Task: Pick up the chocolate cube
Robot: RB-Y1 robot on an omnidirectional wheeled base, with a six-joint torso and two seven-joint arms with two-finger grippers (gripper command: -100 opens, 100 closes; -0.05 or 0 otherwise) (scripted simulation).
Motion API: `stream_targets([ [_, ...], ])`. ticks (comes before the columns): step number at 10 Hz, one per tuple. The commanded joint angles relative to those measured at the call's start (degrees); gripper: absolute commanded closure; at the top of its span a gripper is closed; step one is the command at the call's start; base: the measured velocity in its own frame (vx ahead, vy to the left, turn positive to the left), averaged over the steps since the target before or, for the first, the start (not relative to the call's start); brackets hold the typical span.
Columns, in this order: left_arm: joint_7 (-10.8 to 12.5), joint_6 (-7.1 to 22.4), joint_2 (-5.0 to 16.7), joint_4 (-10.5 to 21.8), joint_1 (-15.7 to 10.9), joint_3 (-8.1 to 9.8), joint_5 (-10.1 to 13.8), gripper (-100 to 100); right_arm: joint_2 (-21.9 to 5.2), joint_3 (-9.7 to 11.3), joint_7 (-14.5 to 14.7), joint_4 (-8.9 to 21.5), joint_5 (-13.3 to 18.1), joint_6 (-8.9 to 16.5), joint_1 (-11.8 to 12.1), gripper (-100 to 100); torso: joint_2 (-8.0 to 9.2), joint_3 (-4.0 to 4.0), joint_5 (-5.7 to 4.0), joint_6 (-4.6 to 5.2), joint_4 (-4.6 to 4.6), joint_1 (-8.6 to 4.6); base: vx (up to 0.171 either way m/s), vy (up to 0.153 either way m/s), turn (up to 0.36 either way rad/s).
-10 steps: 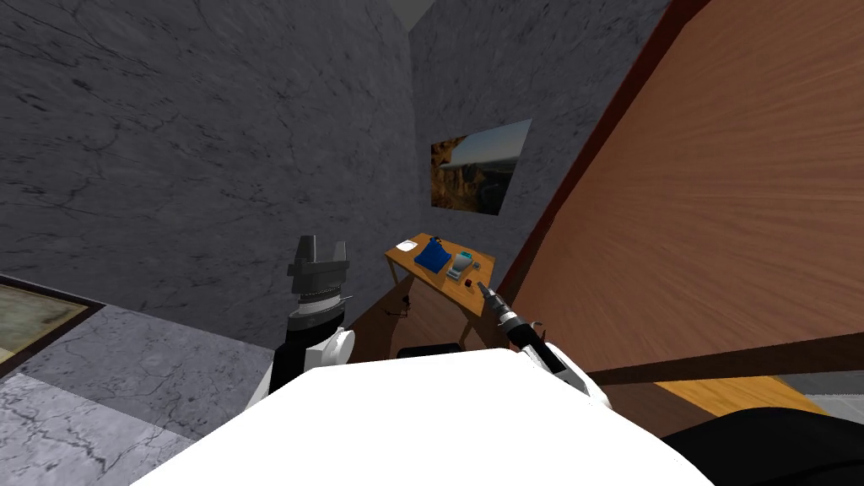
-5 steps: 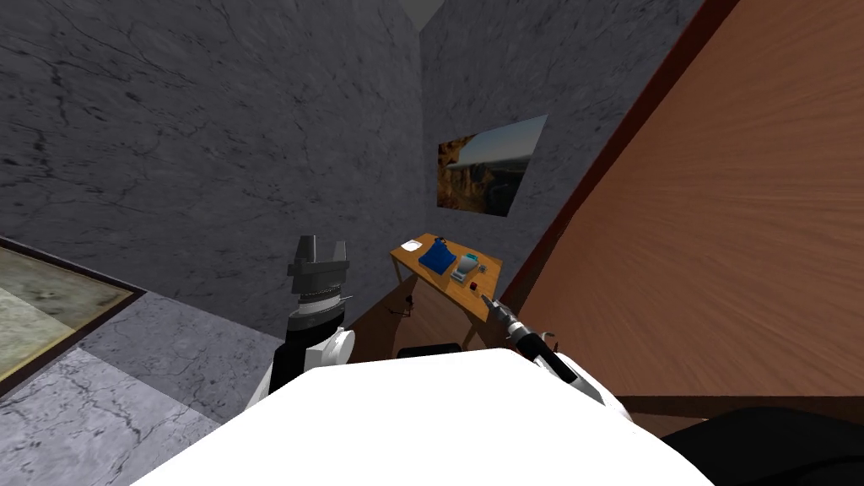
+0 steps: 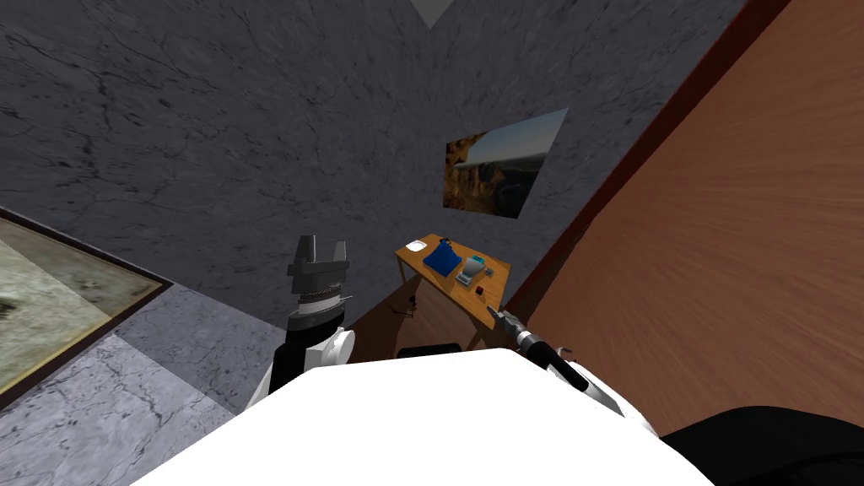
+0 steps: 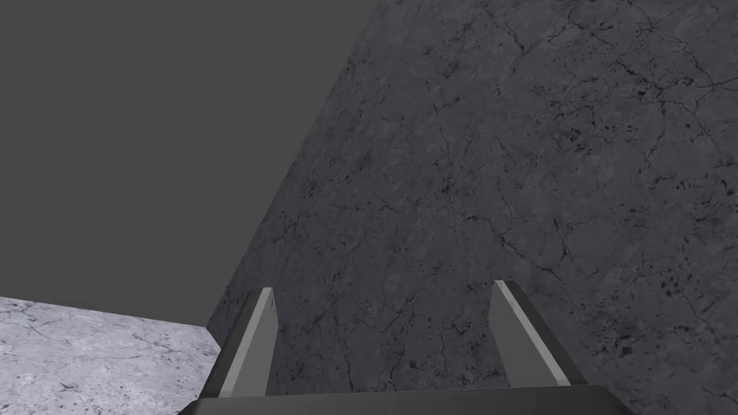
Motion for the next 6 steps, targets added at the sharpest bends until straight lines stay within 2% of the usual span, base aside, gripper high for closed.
stream_targets([
  [1,0.0,0.0,0.0,0.0,0.0,0.0,0.0,0,-2.05,1.19,2.5,2.86,-1.07,0.64,-0.13,-100,0.0,0.0,0.0,0.0,0.0,0.0,0.035,0.02,0.158],
  [2,0.0,0.0,0.0,0.0,-0.01,-0.01,0.0,0,-2.05,1.19,2.5,3.33,-1.07,0.64,-0.13,-100,-0.02,0.0,0.01,-0.04,0.0,0.05,0.04,0.013,0.093],
  [4,0.0,0.0,0.0,0.0,0.0,0.0,0.0,0,-5.66,3.08,6.27,6.99,-3.2,2.89,0.72,-100,-0.07,-0.03,0.01,-0.03,-0.01,0.03,0.069,0.019,0.21],
  [5,0.0,0.0,0.0,0.0,0.0,-0.01,0.0,0,-5.66,3.08,6.83,7.72,-3.2,2.89,0.72,-100,-0.19,-0.1,0.01,-0.05,-0.03,0.05,0.09,0.017,0.095],
  [6,0.0,0.0,0.0,0.0,0.01,0.0,0.0,0,-7.36,4.07,8.8,9.73,-4.31,4.04,1.13,-100,-0.21,-0.12,0.02,0.0,-0.04,0.07,0.081,0.023,0.149],
])
